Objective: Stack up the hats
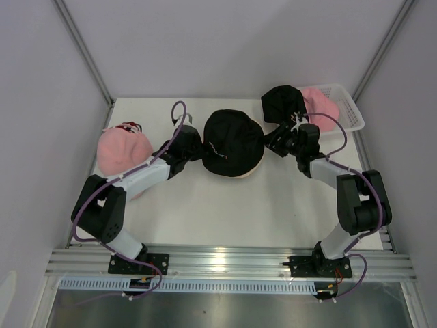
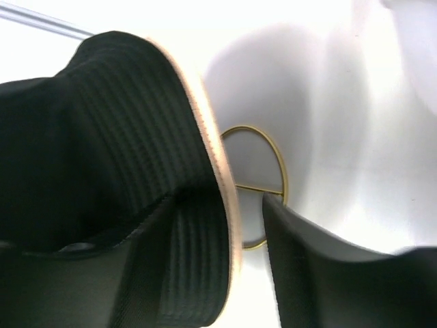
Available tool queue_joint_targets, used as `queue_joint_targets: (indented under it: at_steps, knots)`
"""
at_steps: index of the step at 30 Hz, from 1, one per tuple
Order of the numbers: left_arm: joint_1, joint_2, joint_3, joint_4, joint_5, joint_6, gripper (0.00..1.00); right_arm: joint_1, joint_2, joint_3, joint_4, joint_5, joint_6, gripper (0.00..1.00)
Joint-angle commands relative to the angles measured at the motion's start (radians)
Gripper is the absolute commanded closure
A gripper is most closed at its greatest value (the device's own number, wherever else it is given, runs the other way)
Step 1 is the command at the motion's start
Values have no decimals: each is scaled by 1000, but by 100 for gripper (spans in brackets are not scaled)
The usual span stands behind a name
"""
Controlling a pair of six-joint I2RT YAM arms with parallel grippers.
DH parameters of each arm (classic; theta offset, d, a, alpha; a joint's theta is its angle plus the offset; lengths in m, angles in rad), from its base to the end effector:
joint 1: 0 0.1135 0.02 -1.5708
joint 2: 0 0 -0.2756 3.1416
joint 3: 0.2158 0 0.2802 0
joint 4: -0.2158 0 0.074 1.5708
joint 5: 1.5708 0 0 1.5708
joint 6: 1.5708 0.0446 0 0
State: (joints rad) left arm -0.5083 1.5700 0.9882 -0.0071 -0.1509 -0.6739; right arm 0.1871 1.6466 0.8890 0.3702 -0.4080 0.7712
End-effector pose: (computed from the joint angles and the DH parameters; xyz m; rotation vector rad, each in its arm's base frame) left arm 0.3349 -0.1789 0.2232 -0.2701 2.1818 -0.5166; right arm 0.3773 0.0894 0.2004 0.3172 2.0446 1.0111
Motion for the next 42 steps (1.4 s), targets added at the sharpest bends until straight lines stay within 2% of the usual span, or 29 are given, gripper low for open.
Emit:
queue_joint_targets:
  at_steps: [1, 5, 6, 16, 21, 25, 30, 31, 32, 34, 35, 36, 38, 40, 41, 42]
  knots:
    - [-13, 31, -29, -91, -16, 5, 99, -8, 27, -28, 119, 12, 45, 50]
    - [-13, 30, -34, -100, -36, 10, 99, -8, 30, -47, 190, 12, 74, 95]
    - [-12, 30, -33, -102, -39, 10, 99, -8, 30, -50, 197, 14, 76, 100]
    - [-7, 93, -42, -97, -67, -44, 99, -8, 65, -62, 190, 11, 74, 100]
    - [-7, 124, -88, -27, -61, -53, 99, -8, 76, -79, 196, -3, 73, 100]
    - [-7, 107, -132, 65, -42, -27, 99, -8, 53, -71, 161, 5, 47, 100]
    - [-4, 64, -109, 39, -55, 22, 96, -18, -13, -29, 38, 32, -29, 100]
    - [-4, 53, -100, 36, -56, 30, 94, -26, -30, -9, -12, 37, -45, 96]
    - [-3, 42, -102, 19, -58, 43, 92, -31, -48, 4, -39, 46, -59, 84]
    - [5, 13, -71, -22, -67, 56, 85, -40, -105, 66, -144, 63, -117, 73]
    - [7, 1, -63, -55, -76, 71, 79, -43, -123, 92, -178, 80, -139, 59]
    - [14, -27, -59, -73, -85, 77, 69, -44, -140, 119, -215, 87, -185, 52]
    - [24, -65, -40, -106, -104, 89, 61, -43, -182, 212, -304, 100, -229, 35]
    - [50, -132, -31, -129, -108, 105, 49, -41, -198, 272, -364, 100, -274, 28]
    - [59, -157, -28, -154, -114, 115, 47, -37, -205, 325, -366, 97, -286, 22]
    - [77, -180, -22, -163, -115, 125, 44, -32, -208, 349, -381, 95, -294, 20]
